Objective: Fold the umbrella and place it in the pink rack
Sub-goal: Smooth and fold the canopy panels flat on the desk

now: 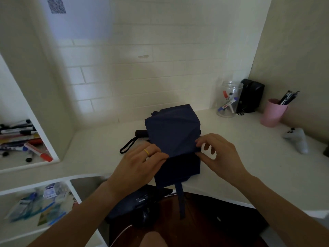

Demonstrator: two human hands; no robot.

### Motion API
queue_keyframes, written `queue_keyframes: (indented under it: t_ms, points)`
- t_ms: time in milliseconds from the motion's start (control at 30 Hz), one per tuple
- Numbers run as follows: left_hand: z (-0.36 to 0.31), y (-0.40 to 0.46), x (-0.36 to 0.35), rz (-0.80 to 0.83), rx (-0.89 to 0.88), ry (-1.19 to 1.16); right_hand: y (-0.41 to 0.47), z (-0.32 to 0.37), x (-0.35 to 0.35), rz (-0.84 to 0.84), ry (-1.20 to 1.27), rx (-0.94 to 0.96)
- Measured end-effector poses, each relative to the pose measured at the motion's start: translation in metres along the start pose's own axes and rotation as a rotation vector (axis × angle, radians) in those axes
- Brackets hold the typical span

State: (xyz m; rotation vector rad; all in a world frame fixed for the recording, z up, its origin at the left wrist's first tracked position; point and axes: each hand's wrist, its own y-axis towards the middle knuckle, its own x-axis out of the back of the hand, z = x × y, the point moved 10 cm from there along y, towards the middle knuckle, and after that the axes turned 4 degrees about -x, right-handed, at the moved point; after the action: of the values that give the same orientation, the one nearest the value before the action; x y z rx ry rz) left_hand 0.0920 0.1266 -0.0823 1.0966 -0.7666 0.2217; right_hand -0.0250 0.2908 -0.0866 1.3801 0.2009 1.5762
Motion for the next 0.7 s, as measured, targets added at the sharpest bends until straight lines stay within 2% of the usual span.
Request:
queue_keyframes:
  t_ms: [200, 400, 500, 633, 700]
  points:
    - [-0.011, -0.01, -0.008, 0.084, -0.05, -0.03, -0.014, 0.016, -0.009, 0.099, -0.152, 0.195]
    - [-0.018, -0.025, -0.028, 0.197, -0.042, -0.132, -0.034, 0.02, -0.021, 0.165, -0.192, 0.288]
    - [0.0, -0.023, -0.03, 0.168, 0.144, -0.211, -0.04, 0.016, -0.026, 0.193, -0.196, 0.303]
    - [0.059, -0.028, -0.039, 0.102, 0.617, -0.175, -0.043, 0.015, -0.035, 0.234, -0.194, 0.316]
    - [0.071, -0.039, -0.056, 0.114, 0.747, -0.288, -0.045, 0.014, -0.037, 0.257, -0.18, 0.311]
